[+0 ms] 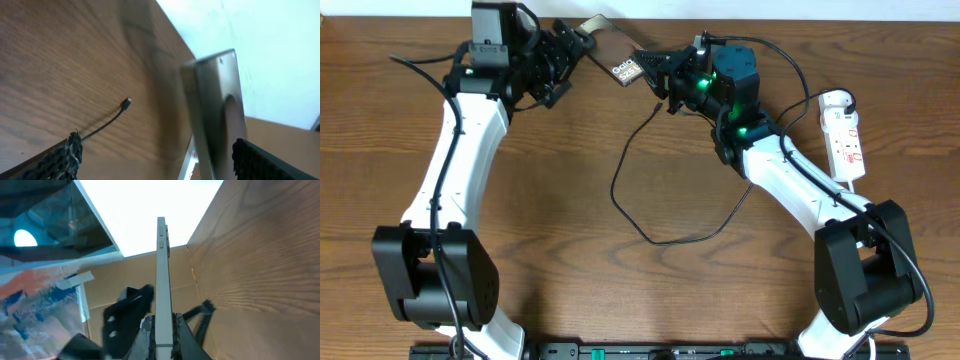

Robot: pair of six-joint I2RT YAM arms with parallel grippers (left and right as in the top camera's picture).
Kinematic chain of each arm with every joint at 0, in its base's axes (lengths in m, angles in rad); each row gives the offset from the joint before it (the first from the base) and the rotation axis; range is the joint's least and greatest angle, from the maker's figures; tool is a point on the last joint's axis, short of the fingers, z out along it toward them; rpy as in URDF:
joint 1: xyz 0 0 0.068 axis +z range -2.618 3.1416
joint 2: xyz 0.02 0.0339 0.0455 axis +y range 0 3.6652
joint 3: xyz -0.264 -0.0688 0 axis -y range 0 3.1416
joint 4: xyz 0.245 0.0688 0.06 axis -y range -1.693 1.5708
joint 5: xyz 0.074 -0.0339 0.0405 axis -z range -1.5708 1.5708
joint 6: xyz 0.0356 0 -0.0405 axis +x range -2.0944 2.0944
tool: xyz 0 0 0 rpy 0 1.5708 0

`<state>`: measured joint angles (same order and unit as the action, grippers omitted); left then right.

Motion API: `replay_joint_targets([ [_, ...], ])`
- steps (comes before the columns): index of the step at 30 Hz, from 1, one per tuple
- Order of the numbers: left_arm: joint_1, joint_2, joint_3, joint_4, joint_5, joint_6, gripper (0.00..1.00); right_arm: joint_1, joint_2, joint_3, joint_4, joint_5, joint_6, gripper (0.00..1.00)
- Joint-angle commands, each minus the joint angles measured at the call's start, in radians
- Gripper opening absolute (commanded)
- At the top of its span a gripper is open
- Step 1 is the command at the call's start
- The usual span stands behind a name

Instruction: Plug charger to phone and switch on socket

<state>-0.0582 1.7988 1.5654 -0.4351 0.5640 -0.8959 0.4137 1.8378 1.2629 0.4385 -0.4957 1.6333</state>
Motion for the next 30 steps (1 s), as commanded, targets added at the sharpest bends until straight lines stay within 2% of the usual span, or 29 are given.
replay_joint_targets([
  [1, 0.002, -0.005, -0.077, 0.109, 0.044, -0.099, 0.94, 0.011, -0.002, 0.01, 0.013, 0.026, 0.058, 0.01],
  [2, 0.002, -0.005, -0.11, 0.175, 0.069, -0.138, 0.94, 0.015, 0.003, 0.009, 0.014, 0.027, 0.059, 0.01],
  [5, 0.003, -0.005, -0.145, 0.246, 0.08, -0.182, 0.94, 0.017, 0.013, 0.007, 0.007, 0.025, 0.061, 0.01],
  [15, 0.002, -0.005, -0.149, 0.348, 0.088, -0.285, 0.94, 0.048, 0.03, -0.012, -0.019, 0.026, 0.061, 0.01],
  [23, 0.002, -0.005, -0.149, 0.401, 0.102, -0.361, 0.93, 0.095, 0.074, -0.012, 0.099, 0.05, 0.118, 0.01],
  [26, 0.002, -0.005, -0.149, 0.426, 0.105, -0.367, 0.86, 0.116, 0.084, -0.012, 0.106, 0.069, 0.116, 0.01],
  [30, 0.003, -0.005, -0.149, 0.433, 0.11, -0.374, 0.72, 0.109, 0.085, -0.012, 0.144, 0.077, 0.112, 0.01],
])
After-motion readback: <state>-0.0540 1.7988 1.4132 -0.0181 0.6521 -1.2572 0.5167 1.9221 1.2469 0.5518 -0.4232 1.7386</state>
